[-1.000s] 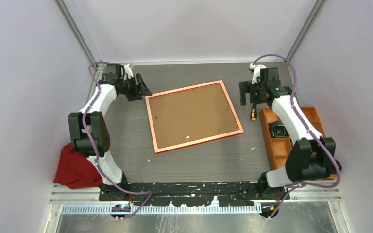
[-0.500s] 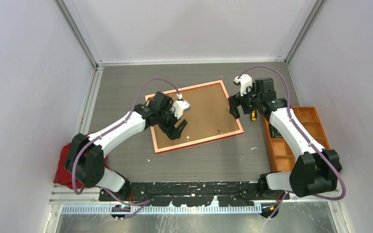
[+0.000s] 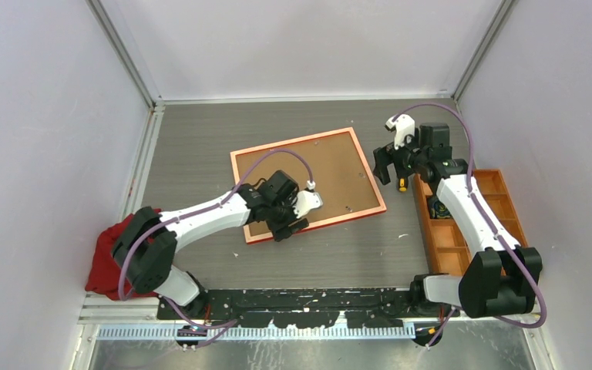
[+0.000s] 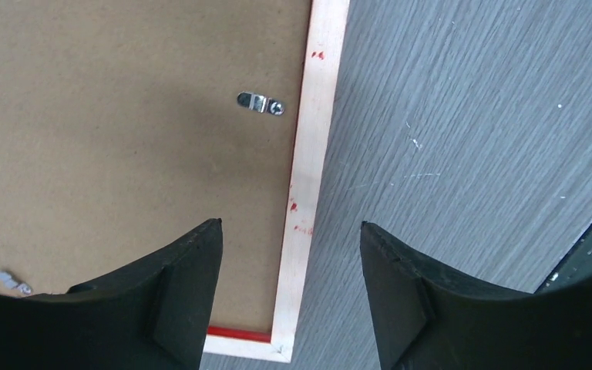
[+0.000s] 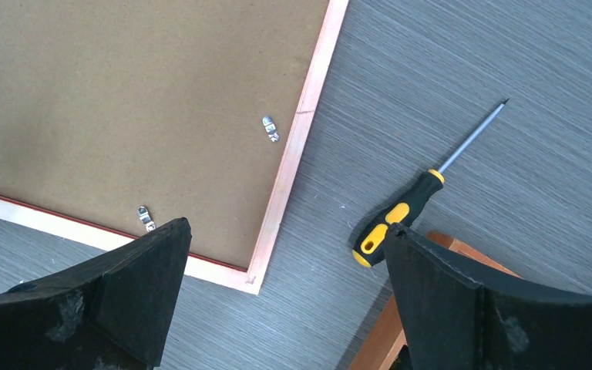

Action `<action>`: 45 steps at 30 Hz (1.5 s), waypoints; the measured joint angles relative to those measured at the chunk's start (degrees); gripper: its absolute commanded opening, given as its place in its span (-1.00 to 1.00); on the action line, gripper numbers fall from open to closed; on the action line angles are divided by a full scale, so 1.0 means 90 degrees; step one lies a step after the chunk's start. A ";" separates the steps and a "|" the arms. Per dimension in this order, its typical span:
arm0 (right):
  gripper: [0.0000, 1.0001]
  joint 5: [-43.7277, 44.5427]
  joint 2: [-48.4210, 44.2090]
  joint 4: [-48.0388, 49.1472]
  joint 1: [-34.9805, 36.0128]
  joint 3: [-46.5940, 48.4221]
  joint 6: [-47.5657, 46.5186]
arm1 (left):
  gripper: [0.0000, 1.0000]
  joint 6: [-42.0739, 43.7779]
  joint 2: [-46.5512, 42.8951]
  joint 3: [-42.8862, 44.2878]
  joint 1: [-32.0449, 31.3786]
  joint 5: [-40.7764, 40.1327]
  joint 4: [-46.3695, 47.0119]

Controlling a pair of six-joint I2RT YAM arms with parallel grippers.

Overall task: Take the photo out of the frame
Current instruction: Turn over the photo frame at the center of the board.

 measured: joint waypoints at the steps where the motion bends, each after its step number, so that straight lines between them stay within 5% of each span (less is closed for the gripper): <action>1: 1.00 -0.0022 0.0000 0.0000 -0.0032 0.0000 -0.0002 | 0.31 0.0036 0.0078 0.0002 -0.0053 -0.0029 0.0046; 20: 1.00 -0.0311 0.0000 -0.0005 -0.0153 0.0000 0.0012 | -0.13 0.0367 0.0857 -0.0155 -0.0437 -0.0447 0.0653; 28: 1.00 -0.0364 0.0000 -0.0002 -0.0185 0.0000 0.0022 | -0.61 0.0374 0.0918 -0.0175 -0.0542 -0.0780 0.0770; 31: 1.00 -0.0403 -0.0041 -0.0005 -0.0197 -0.0024 0.0017 | -0.97 0.0374 0.0964 -0.0131 -0.0597 -0.0886 0.0765; 45: 1.00 -0.1076 -0.0855 -0.0867 -0.0202 -0.0092 -0.1355 | -0.99 0.0321 0.1083 0.0073 -0.0595 -0.0988 0.0668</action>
